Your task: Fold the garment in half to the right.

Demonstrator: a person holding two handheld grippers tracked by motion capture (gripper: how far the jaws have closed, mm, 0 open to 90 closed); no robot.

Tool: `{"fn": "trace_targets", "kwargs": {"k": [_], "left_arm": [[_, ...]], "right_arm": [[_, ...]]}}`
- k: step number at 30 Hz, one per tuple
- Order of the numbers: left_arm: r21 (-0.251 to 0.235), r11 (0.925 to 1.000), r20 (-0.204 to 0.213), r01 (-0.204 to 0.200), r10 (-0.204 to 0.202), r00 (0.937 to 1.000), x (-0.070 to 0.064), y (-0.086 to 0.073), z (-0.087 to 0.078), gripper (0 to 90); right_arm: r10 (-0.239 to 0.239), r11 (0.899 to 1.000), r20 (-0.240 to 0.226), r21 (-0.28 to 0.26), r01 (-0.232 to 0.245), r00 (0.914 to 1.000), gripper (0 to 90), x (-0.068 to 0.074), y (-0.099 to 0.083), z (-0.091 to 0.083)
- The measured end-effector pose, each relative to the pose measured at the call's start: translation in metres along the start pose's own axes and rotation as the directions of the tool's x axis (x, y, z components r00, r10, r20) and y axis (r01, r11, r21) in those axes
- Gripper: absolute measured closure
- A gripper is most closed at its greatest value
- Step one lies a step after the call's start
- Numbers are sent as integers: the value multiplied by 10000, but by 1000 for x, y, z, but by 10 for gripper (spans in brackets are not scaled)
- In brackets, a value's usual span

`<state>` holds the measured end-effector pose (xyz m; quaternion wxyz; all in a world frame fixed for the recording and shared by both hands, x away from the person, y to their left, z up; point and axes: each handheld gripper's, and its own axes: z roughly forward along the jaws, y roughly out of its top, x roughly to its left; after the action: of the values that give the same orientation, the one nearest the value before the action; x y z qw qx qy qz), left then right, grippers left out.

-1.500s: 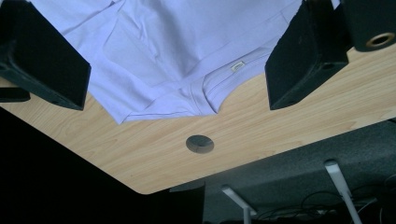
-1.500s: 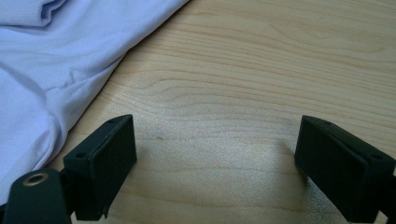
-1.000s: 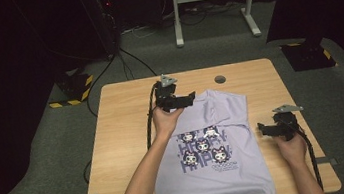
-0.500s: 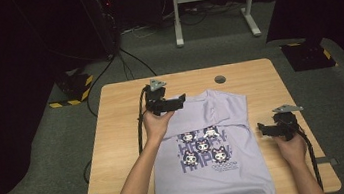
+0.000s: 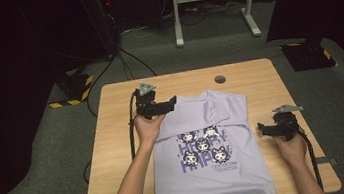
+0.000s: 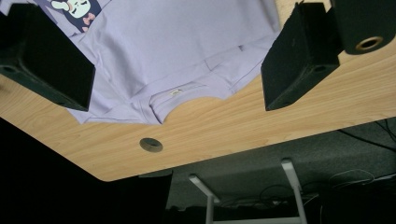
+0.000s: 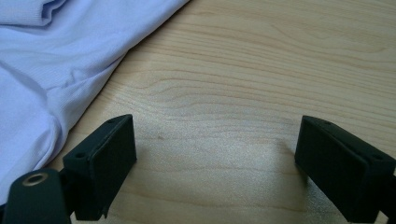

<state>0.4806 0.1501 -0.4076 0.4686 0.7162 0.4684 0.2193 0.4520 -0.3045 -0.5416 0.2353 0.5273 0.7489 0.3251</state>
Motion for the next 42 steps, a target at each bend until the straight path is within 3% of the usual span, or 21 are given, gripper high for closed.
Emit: {"fn": "trace_targets", "kwargs": {"k": [22,24,42], "left_arm": [[-49,9994,-397,338,-340,9986,17,-17,-18,105],[-102,9986,-337,528,-531,9980,19,-21,-21,105],[10,9992,-844,397,-394,9957,25,-41,-35,106]], "right_arm": [[1,10000,6,0,-1,10000,123,0,0,0],[0,10000,8,-1,0,10000,122,0,0,0],[2,10000,8,0,-2,10000,123,0,0,0]]}}
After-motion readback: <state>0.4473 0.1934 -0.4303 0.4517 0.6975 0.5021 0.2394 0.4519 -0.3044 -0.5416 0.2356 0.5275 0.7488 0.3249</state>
